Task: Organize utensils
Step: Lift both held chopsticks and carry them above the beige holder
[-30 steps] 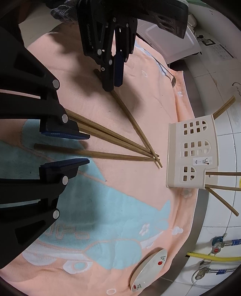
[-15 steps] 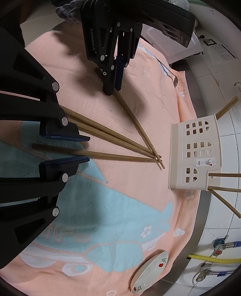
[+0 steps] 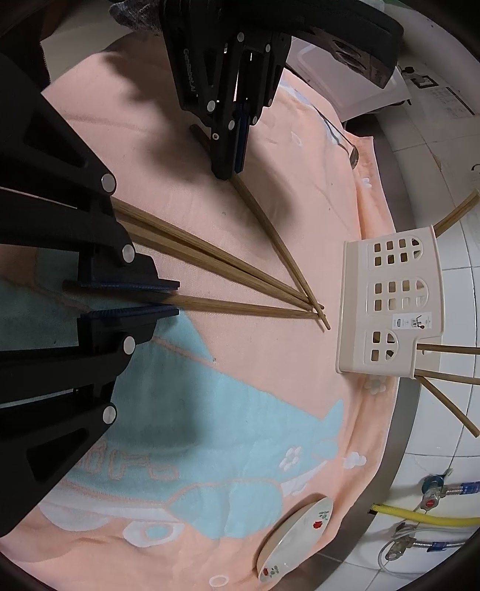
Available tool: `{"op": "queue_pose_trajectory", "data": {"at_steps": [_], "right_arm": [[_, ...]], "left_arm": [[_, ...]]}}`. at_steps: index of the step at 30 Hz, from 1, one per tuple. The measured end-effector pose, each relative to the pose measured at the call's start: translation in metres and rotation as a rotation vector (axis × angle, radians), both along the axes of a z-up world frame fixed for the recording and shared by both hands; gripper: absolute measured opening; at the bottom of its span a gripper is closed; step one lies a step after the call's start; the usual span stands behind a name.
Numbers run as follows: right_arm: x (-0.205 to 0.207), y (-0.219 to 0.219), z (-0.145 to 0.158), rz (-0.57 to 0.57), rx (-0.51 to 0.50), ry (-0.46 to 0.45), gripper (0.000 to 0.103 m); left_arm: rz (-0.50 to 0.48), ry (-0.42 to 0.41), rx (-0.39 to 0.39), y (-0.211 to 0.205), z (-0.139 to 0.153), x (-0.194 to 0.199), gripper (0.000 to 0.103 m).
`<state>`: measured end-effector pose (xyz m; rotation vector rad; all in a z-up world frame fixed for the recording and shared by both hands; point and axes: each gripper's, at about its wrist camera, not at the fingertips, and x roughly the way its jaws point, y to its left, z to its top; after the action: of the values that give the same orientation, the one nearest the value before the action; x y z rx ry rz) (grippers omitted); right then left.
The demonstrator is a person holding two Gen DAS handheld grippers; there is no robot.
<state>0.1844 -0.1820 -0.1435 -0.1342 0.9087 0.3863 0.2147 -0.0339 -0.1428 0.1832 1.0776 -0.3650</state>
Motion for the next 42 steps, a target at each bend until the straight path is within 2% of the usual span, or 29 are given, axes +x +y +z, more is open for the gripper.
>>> {"op": "queue_pose_trajectory", "data": {"at_steps": [6,11,21,31,42], "right_arm": [[-0.001,-0.001,0.001,-0.007,-0.007,-0.011,0.008],[-0.006,-0.006,0.014,-0.017,0.005,-0.044,0.007],[-0.012,-0.011,0.065,-0.027,0.038,-0.173,0.007],[0.007,-0.004,0.123,-0.003,0.052,-0.285,0.006],[0.048,0.01,0.172,0.044,0.063,-0.308,0.006]], "left_arm": [[0.009,-0.004,-0.02,0.003,0.002,-0.003,0.006],[0.017,-0.031,-0.043,0.008,0.013,-0.009,0.006],[0.047,-0.152,-0.1,0.019,0.059,-0.016,0.006],[0.063,-0.275,-0.147,0.025,0.104,-0.014,0.006],[0.076,-0.352,-0.177,0.029,0.146,0.009,0.006]]}}
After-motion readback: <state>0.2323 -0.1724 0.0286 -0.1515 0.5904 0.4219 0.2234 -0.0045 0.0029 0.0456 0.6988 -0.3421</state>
